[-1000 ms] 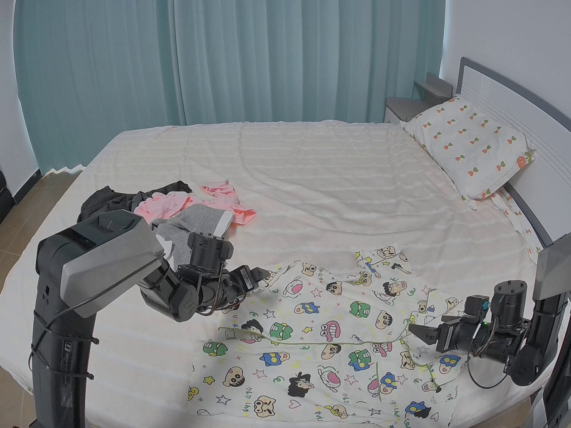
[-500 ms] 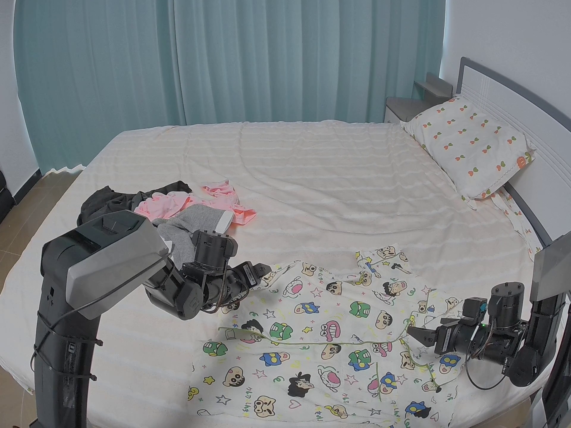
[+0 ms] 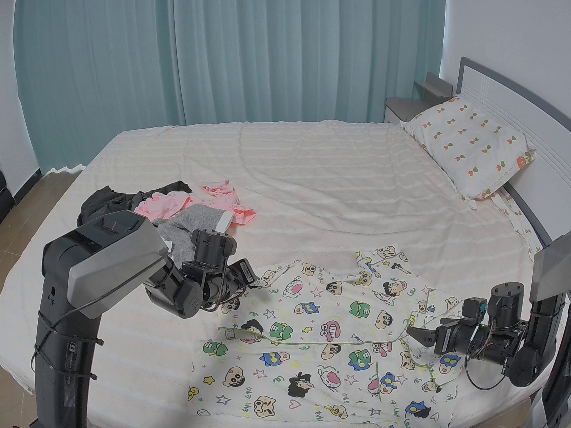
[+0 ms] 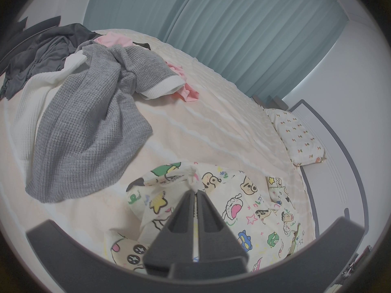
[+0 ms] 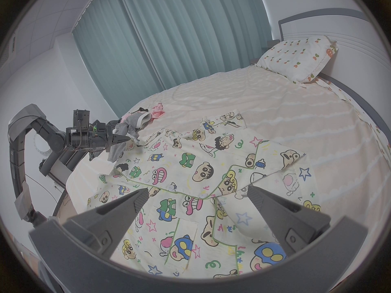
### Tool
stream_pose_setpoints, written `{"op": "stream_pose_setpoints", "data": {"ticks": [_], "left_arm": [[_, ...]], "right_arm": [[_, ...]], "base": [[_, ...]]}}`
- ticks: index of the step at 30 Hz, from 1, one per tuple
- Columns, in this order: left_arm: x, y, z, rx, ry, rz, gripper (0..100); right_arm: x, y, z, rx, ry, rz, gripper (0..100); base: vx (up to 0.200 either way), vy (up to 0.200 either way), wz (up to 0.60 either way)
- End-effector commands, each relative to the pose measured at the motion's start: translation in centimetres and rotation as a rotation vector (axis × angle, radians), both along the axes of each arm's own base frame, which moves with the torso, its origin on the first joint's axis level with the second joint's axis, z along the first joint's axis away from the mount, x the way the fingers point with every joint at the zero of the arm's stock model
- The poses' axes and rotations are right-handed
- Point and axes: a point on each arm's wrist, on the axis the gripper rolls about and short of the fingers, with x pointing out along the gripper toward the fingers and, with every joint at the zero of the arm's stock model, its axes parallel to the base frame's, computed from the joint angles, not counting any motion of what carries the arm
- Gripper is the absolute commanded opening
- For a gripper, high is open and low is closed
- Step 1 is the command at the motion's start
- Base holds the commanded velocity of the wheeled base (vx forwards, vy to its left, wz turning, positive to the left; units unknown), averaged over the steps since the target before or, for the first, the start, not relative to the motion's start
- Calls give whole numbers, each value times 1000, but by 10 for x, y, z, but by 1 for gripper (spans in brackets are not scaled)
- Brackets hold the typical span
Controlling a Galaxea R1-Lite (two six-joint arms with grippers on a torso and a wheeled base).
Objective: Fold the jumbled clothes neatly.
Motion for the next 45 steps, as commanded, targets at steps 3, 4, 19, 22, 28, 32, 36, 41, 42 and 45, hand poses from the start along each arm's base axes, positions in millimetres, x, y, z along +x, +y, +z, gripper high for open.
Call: {"op": "stream_pose_setpoints", "data": {"ticks": [3,4,19,22,28,32,36,41,42,45], "left_arm": [[22,20,16,-1,-78,106,0],[25,22,18,1,-87,120,0],[65,36,-6,17,-107,188,0],[68,36,-1,21,-124,204,0],[51,40,29,3,-105,193,0],[19,46,61,-70,-85,115,0],[-20,55,84,-143,-69,75,0],[-71,68,90,-169,-70,42,0],[-76,69,93,-174,-85,41,0],[-100,77,95,-201,-105,52,0]], "right_arm": [[-3,-1,0,-2,5,-1,100],[-3,-1,0,-1,4,-1,100],[-3,0,-3,-8,20,0,100],[-3,0,-3,-8,20,0,100],[-1,-1,-2,-3,7,-4,100],[1,-1,0,4,-5,-12,100],[10,-5,6,38,-45,-49,100],[44,-16,12,77,-129,-125,100],[53,-19,13,78,-138,-139,100],[84,-25,18,83,-147,-170,100]], "base": [[0,0,0],[0,0,0],[0,0,0],[0,0,0],[0,0,0],[0,0,0],[0,0,0],[0,0,0],[0,0,0],[0,0,0]]}}
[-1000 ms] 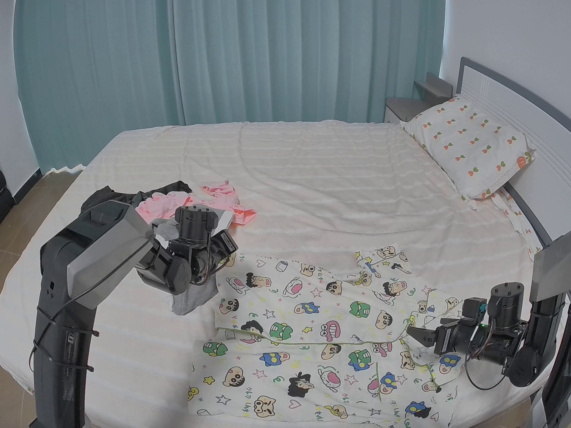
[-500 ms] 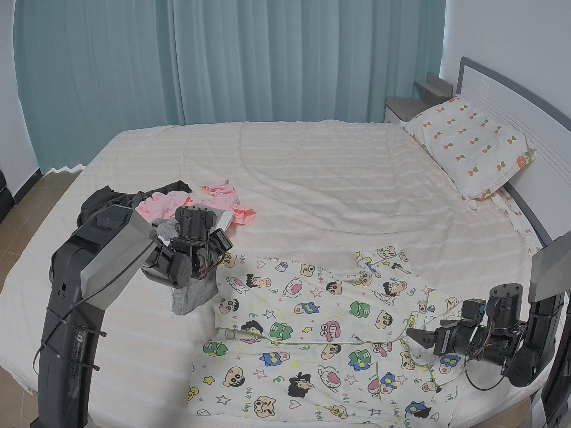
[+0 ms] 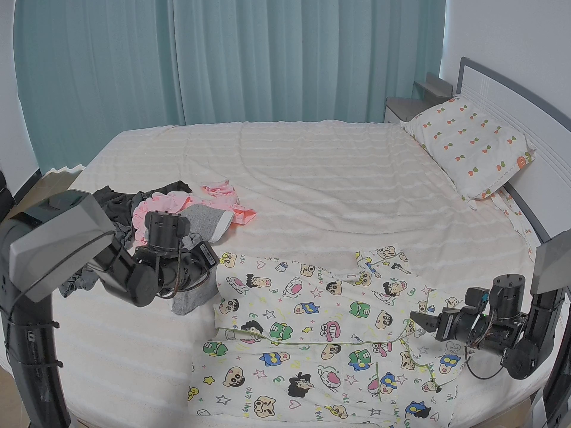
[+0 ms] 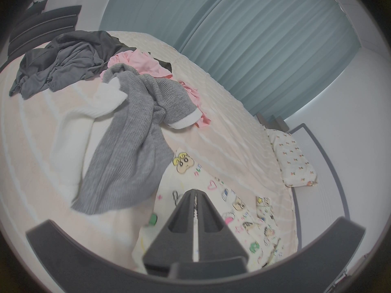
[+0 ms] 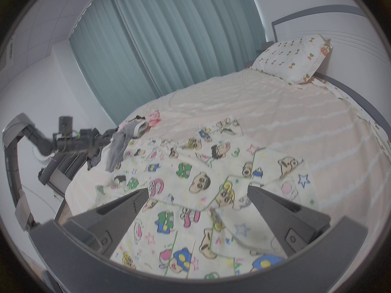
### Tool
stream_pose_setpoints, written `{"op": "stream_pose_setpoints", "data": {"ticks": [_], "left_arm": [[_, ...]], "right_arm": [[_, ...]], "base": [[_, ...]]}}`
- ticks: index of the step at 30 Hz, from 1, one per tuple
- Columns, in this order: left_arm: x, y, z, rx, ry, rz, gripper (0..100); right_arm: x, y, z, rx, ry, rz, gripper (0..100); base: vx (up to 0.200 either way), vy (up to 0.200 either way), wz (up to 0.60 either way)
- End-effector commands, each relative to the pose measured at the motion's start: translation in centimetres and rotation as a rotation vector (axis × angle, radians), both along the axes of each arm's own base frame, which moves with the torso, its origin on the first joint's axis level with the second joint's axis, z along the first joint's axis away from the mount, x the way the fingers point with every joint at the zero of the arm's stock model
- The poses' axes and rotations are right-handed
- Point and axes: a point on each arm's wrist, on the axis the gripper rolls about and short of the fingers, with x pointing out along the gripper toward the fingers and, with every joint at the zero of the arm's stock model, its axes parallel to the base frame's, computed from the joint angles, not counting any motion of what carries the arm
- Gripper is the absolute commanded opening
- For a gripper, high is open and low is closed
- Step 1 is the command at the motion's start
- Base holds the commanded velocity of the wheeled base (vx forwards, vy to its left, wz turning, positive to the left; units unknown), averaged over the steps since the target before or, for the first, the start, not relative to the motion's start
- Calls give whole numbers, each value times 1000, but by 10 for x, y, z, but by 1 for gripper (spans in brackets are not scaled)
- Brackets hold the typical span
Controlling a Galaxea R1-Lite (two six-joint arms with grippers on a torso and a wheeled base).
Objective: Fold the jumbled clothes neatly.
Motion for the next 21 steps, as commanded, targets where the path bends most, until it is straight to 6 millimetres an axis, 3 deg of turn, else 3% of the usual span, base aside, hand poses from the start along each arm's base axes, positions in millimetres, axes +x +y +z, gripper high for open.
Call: {"op": "stream_pose_setpoints", "data": {"ticks": [1,5,6,7,8,9,10,11,12,17,21], "left_arm": [[-65,18,41,-82,-100,-13,0],[-84,21,28,-85,-65,-14,0],[-92,23,25,-102,-57,-9,0],[-92,23,25,-102,-57,-9,0],[-100,26,22,-141,-51,-6,0],[-105,26,22,-168,-51,-10,0],[-108,27,21,-189,-46,-10,0],[-109,27,21,-192,-45,-10,0],[-116,28,18,-226,-24,-14,0],[-125,30,12,-244,-13,-23,0],[-127,31,12,-248,-22,-23,0]], "right_arm": [[66,-19,16,33,-92,-101,100],[99,-20,22,30,-72,-113,100],[115,-20,21,28,-49,-117,100],[115,-20,21,28,-49,-117,100],[134,-20,20,28,-23,-114,100],[134,-20,20,28,-23,-114,100],[155,-19,15,33,12,-102,100],[157,-19,15,33,12,-102,100],[174,-18,10,30,54,-101,100],[210,-25,-5,25,146,-127,100],[224,-28,-22,31,184,-143,100]], "base": [[0,0,0],[0,0,0],[0,0,0],[0,0,0],[0,0,0],[0,0,0],[0,0,0],[0,0,0],[0,0,0],[0,0,0],[0,0,0]]}}
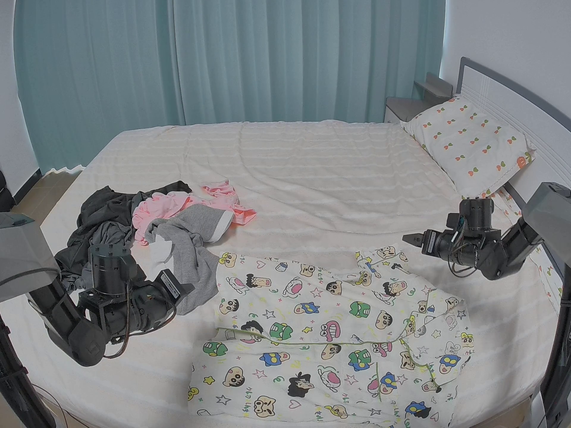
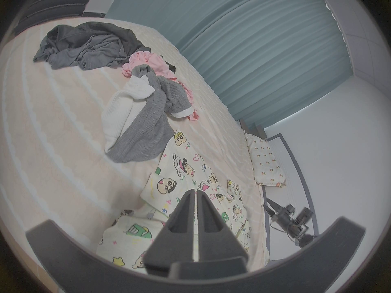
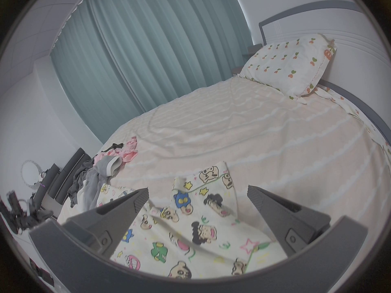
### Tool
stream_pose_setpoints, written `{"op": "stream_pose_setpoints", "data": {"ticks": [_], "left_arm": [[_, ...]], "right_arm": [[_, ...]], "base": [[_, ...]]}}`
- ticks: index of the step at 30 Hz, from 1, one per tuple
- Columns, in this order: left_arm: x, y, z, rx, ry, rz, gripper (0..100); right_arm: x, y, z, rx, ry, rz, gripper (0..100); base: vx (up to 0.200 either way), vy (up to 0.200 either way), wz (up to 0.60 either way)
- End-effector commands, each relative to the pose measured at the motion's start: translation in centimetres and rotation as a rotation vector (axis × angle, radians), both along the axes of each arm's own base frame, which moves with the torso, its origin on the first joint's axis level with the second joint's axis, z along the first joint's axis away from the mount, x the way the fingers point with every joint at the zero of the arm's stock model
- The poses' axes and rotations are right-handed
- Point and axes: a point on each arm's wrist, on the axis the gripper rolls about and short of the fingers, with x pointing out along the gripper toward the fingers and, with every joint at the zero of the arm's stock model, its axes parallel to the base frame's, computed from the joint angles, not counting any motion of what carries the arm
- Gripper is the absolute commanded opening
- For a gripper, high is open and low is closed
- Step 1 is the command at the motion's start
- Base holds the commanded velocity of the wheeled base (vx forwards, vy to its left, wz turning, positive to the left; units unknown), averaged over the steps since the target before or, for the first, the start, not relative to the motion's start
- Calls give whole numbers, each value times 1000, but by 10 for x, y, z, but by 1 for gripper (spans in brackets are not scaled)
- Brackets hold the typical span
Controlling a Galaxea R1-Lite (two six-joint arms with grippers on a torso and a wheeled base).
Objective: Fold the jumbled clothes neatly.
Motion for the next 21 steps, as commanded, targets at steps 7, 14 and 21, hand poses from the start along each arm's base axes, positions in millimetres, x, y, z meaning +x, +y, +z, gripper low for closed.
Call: {"op": "stream_pose_setpoints", "data": {"ticks": [7,14,21], "left_arm": [[-25,4,-10,-39,48,-18,0],[-24,3,-15,-34,65,-20,0],[-24,3,-19,-31,78,-19,0]], "right_arm": [[67,-19,-86,54,258,-79,100],[75,-18,-93,115,302,-53,100],[76,-13,-94,140,316,-17,100]], "base": [[0,0,0],[0,0,0],[0,0,0]]}}
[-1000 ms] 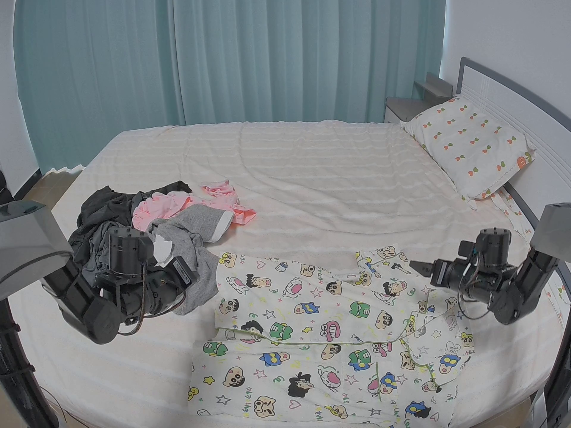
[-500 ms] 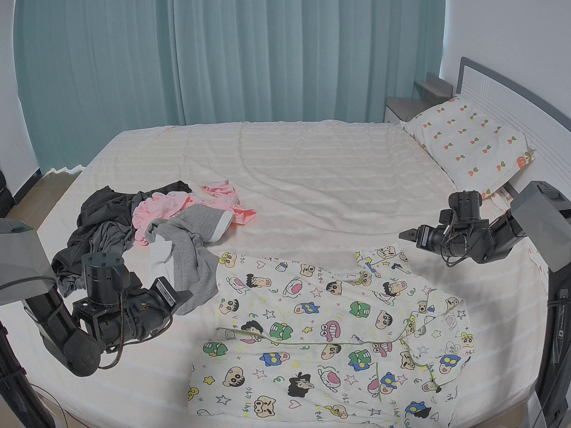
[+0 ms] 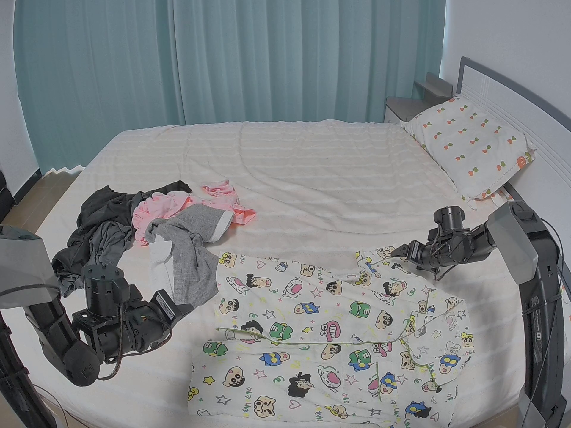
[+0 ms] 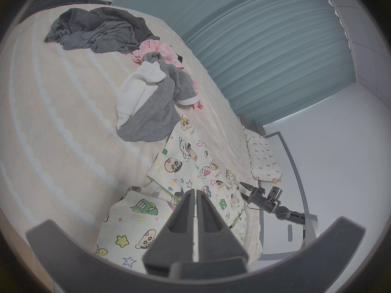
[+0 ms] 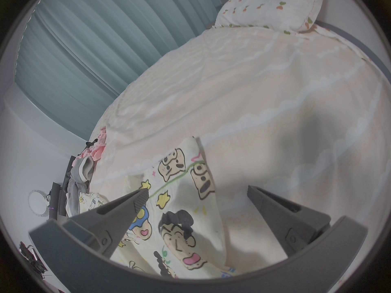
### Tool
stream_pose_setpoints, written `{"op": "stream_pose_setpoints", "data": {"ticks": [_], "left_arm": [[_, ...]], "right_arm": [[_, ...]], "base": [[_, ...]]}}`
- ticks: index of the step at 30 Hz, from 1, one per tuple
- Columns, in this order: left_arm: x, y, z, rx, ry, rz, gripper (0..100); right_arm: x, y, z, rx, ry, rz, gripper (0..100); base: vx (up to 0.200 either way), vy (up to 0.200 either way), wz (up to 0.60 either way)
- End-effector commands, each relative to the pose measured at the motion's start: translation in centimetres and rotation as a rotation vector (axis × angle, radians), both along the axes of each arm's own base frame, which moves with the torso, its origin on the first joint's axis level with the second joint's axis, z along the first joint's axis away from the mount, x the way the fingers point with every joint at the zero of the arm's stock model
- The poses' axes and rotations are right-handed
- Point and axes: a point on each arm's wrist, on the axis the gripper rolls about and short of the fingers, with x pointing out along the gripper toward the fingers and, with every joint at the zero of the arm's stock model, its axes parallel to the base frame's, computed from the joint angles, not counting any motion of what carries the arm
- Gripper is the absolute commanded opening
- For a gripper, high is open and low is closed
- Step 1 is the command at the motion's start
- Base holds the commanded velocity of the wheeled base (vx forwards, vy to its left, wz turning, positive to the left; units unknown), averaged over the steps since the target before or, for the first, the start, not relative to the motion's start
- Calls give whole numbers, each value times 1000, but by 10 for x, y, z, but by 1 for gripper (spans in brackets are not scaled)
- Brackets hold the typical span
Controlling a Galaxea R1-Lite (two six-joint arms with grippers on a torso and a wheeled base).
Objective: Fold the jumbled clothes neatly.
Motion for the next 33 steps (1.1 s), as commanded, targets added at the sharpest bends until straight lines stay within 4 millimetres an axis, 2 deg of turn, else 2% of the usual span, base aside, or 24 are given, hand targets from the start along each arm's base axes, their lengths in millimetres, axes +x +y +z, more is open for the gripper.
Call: {"op": "stream_pose_setpoints", "data": {"ticks": [1,7,8,14,19,27,33], "left_arm": [[0,0,-5,5,20,0,0],[1,0,-7,7,24,0,0],[1,0,-7,8,26,1,0],[1,0,-8,9,29,1,0],[1,0,-9,10,33,1,0],[1,0,-9,11,33,3,0],[1,0,-9,12,32,2,0]], "right_arm": [[0,3,-9,8,15,11,100],[-3,12,-2,53,23,42,100],[-4,15,-2,54,29,50,0],[-4,18,0,57,25,51,0],[0,6,12,57,-7,25,0],[10,-1,29,105,-57,-39,0],[19,-5,31,108,-96,-80,0]], "base": [[0,0,0],[0,0,0],[0,0,0],[0,0,0],[0,0,0],[0,0,0],[0,0,0]]}}
